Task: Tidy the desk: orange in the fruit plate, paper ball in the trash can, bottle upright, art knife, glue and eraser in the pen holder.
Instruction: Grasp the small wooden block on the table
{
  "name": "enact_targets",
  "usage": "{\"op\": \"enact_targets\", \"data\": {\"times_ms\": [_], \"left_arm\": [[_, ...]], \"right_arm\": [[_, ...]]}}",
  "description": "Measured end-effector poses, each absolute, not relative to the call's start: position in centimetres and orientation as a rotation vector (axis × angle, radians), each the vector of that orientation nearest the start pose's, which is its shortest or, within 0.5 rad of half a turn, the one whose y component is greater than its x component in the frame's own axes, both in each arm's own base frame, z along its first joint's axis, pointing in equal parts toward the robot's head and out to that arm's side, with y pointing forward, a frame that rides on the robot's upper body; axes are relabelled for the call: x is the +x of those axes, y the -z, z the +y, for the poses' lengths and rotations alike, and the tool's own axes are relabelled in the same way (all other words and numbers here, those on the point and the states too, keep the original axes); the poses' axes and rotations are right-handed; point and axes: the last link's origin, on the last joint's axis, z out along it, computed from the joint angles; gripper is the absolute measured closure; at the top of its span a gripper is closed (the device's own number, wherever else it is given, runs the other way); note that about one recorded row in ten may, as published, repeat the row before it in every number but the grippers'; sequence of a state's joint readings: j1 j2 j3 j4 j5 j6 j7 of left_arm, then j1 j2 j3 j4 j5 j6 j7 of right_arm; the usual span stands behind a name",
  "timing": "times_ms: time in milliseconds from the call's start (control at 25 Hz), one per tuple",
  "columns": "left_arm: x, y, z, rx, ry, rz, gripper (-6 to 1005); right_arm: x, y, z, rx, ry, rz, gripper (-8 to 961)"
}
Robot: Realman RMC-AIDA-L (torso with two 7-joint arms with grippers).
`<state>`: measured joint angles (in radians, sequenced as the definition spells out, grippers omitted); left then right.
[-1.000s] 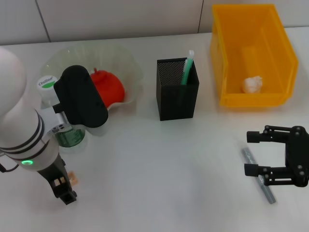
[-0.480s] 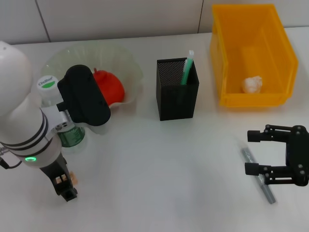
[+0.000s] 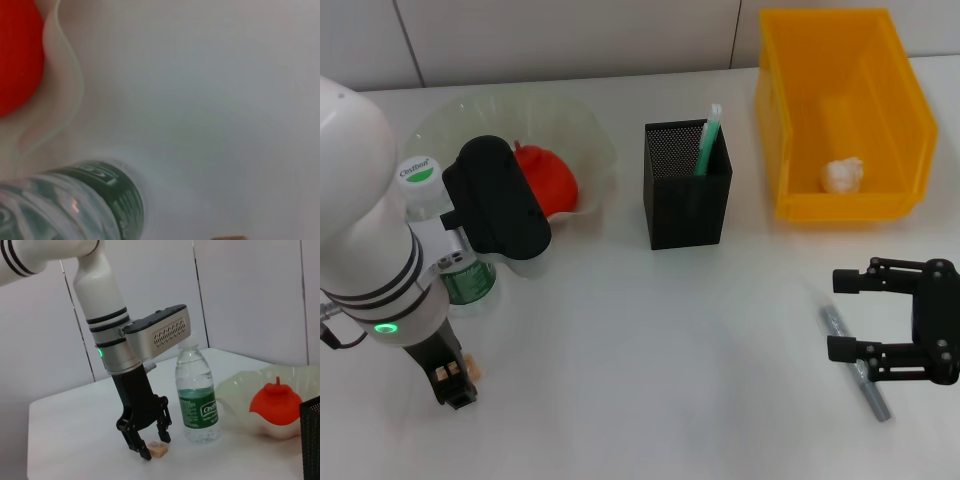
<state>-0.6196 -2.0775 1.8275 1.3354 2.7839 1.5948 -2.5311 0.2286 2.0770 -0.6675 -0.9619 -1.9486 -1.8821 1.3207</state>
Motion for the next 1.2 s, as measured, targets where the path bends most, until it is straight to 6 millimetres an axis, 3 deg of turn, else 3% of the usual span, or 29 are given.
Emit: {"op": "enact_targets", "data": {"times_ms": [480,680,1200], "left_arm": [[-18.58,5.01,31.72,-2.643,-1.125,-0.412,478],[-18.50,5.04,31.66,-2.648,-1.131,-0.413,574],[-18.16,5.05,31.68,-2.649,-1.123,-0.413,657]], "right_arm": [[29.86,-5.52,23.97,-2.751,-0.725,0.489,211],[29.84,-5.52,23.94,-2.752,-0.727,0.489,212],[29.96,-5.51,23.72,-2.751,-0.729,0.496,213]]}}
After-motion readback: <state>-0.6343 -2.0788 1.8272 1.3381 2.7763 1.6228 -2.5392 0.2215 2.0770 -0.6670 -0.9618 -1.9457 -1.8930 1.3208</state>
